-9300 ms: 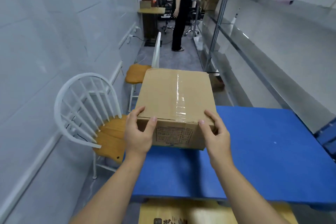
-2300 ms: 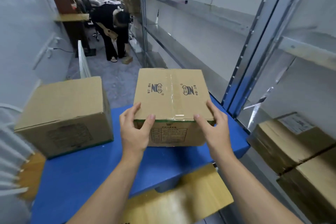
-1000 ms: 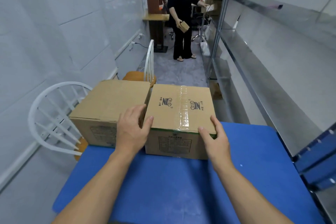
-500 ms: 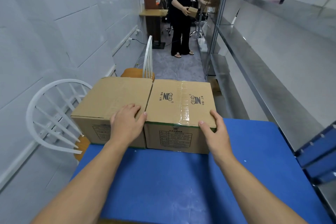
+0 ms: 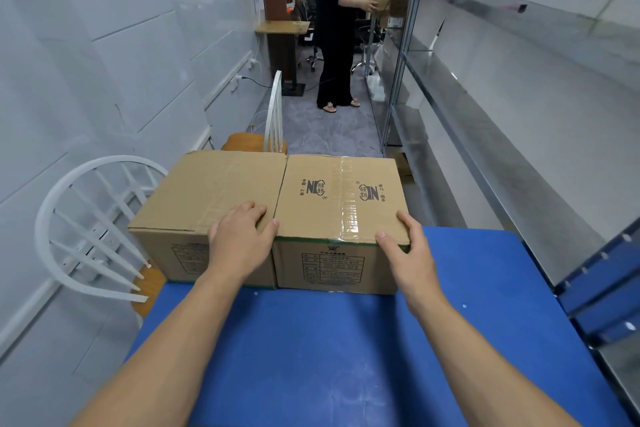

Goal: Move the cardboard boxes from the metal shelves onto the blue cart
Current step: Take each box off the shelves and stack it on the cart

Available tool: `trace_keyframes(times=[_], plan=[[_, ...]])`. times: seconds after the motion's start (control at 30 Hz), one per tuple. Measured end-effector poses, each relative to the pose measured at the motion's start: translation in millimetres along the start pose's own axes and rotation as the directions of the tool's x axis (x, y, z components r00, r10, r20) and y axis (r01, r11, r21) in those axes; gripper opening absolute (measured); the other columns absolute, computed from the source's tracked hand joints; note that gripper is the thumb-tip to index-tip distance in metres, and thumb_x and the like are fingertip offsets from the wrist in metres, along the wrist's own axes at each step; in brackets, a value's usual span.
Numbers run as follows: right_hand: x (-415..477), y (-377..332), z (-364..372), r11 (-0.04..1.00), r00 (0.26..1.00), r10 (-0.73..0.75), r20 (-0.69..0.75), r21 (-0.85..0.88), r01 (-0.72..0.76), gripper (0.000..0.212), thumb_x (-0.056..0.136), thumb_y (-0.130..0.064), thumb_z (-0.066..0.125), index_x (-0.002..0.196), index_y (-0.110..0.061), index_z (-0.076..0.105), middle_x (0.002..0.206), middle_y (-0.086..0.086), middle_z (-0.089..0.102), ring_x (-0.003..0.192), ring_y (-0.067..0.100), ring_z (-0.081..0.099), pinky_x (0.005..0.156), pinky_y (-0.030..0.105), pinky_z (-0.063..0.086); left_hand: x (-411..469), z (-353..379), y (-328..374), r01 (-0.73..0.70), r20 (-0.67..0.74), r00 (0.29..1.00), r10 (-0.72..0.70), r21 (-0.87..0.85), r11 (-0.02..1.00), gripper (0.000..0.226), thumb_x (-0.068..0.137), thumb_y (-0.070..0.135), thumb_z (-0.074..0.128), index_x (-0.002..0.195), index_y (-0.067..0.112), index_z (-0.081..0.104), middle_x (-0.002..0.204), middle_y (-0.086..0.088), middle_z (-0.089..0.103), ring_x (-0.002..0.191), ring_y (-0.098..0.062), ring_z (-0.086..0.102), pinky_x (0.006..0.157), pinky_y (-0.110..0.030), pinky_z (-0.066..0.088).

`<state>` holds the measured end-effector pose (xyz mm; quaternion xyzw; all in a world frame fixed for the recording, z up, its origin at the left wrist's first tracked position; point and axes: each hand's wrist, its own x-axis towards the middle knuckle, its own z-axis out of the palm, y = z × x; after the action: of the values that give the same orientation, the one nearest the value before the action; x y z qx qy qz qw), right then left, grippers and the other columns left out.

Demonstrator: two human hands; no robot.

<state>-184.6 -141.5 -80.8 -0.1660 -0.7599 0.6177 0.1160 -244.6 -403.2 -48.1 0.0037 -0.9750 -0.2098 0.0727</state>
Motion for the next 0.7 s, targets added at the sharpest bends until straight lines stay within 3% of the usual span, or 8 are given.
trace_keyframes(times=[0.1, 0.27, 0.4, 0.57, 0.7], plan=[[-1.1, -0.4, 2.0, 1.000, 1.000, 0.001, -0.001, -0.018, -0.001, 0.055, 0.093, -0.039, 0.064, 0.141, -0.047, 0.040, 0.138, -0.014, 0.050, 0.120, 0.008, 0.052, 0.091, 0.026, 0.041, -0.9, 0.5, -0.5, -0.003, -0.013, 1.000, 0.003, -0.020, 1.000, 0.049, 0.099, 0.046, 0.045, 0.141, 0.023, 0.053, 0.152, 0.002, 0.044, 0.142, -0.018, 0.035, 0.115, -0.044, 0.021], [-2.1, 0.7, -2.2, 0.999, 1.000, 0.009, 0.012, -0.051, -0.008, 0.056, 0.091, -0.045, 0.064, 0.141, -0.049, 0.039, 0.141, -0.014, 0.051, 0.126, 0.011, 0.049, 0.108, 0.040, 0.043, -2.3, 2.2, -1.4, -0.015, -0.029, 0.999, 0.014, -0.030, 0.999, 0.055, 0.098, 0.054, 0.043, 0.142, 0.023, 0.052, 0.153, 0.001, 0.043, 0.143, -0.018, 0.034, 0.116, -0.044, 0.019], [-4.1, -3.6, -2.0, 0.997, 1.000, -0.008, -0.007, -0.082, 0.008, 0.057, 0.092, -0.045, 0.063, 0.144, -0.045, 0.040, 0.142, -0.011, 0.049, 0.128, 0.011, 0.047, 0.110, 0.041, 0.041, -3.0, -0.9, 0.2, -0.025, 0.004, 1.000, 0.025, 0.013, 1.000, 0.058, 0.097, 0.058, 0.040, 0.144, 0.025, 0.049, 0.155, 0.001, 0.040, 0.144, -0.019, 0.032, 0.118, -0.046, 0.019], [-14.3, -18.0, 1.0, 0.990, 0.990, -0.084, -0.109, -0.120, 0.071, 0.056, 0.094, -0.039, 0.063, 0.146, -0.034, 0.043, 0.144, -0.007, 0.041, 0.120, 0.003, 0.045, 0.105, 0.027, 0.036, -6.0, -4.1, 6.5, -0.066, -0.045, 0.997, 0.065, -0.037, 0.997, 0.054, 0.096, 0.053, 0.046, 0.141, 0.024, 0.051, 0.148, 0.001, 0.048, 0.139, -0.019, 0.038, 0.118, -0.052, 0.021], [-29.7, -23.0, -5.1, 0.986, 0.981, -0.119, -0.156, -0.133, 0.098, 0.057, 0.095, -0.039, 0.062, 0.147, -0.037, 0.040, 0.144, -0.009, 0.039, 0.118, 0.001, 0.041, 0.100, 0.024, 0.032, -21.6, -7.9, 22.4, -0.219, -0.119, 0.974, 0.194, -0.256, 0.942, 0.047, 0.095, 0.040, 0.056, 0.138, 0.021, 0.052, 0.140, 0.001, 0.054, 0.130, -0.019, 0.044, 0.114, -0.044, 0.030]])
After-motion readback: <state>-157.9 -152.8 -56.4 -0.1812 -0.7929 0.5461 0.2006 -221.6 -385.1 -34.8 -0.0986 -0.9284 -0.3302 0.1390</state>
